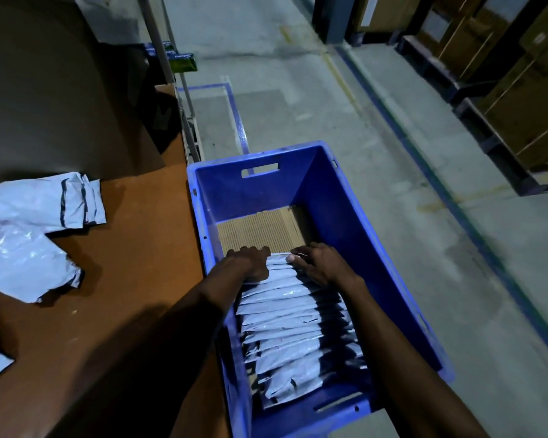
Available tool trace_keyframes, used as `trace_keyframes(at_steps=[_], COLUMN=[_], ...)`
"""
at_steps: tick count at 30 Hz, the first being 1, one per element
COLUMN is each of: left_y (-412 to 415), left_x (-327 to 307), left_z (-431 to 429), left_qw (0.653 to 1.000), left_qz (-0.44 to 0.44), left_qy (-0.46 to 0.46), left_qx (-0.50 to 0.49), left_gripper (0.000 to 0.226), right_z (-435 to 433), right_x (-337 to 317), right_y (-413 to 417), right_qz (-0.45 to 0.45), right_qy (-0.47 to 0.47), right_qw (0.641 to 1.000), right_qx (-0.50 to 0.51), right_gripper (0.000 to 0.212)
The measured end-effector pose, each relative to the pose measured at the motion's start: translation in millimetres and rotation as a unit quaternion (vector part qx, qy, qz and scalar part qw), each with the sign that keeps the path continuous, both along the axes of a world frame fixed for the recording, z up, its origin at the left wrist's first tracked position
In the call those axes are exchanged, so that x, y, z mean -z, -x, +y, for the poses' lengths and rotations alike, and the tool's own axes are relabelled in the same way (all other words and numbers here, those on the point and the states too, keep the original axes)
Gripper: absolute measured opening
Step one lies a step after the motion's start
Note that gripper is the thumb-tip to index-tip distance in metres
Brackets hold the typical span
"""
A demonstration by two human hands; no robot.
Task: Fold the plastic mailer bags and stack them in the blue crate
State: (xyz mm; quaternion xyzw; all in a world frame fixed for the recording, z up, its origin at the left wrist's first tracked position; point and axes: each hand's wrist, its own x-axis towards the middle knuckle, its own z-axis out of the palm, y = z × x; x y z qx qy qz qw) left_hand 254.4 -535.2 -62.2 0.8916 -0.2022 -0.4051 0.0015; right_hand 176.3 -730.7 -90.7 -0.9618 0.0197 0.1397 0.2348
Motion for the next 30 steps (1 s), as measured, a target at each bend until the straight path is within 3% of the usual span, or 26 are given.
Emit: trace_keyframes(at_steps=[5, 10, 15, 19, 25, 30], left_y=[5.5, 21.9, 47.3, 66.0, 88.2, 110.6], left_x=[-16.9, -58.7, -90.4, -94.2, -106.1, -106.7], left_z=[2.2, 22.6, 69.7, 120.7, 207.9, 312.0], left_qw=[0.999, 0.983, 0.935, 0.873, 0.841, 0.82], left_qz=[-0.019, -0.129, -0.279, -0.384, -0.43, -0.468], left_qy=[0.047, 0.123, 0.217, 0.302, 0.321, 0.31], left_qx=[0.009, 0.044, 0.027, -0.014, -0.07, -0.116], left_gripper=[0.06, 0.06, 0.061, 0.054, 0.054, 0.049], right_z=[4.5, 9.7, 37.6, 81.4, 178.4, 284.3], right_x=[-9.7, -34.6, -66.9, -89.7, -124.0, -129.3], right_y=[0.3, 5.8, 16.4, 34.5, 59.7, 71.2], right_qz=[-0.017, -0.055, -0.129, -0.219, -0.331, -0.328], right_qy=[0.021, -0.004, -0.04, -0.061, -0.101, -0.141], right_qw=[1.0, 0.998, 0.991, 0.973, 0.936, 0.934], right_qx=[-0.008, 0.015, 0.018, 0.045, 0.057, 0.012], right_gripper=[0.042, 0.043, 0.036, 0.031, 0.027, 0.029])
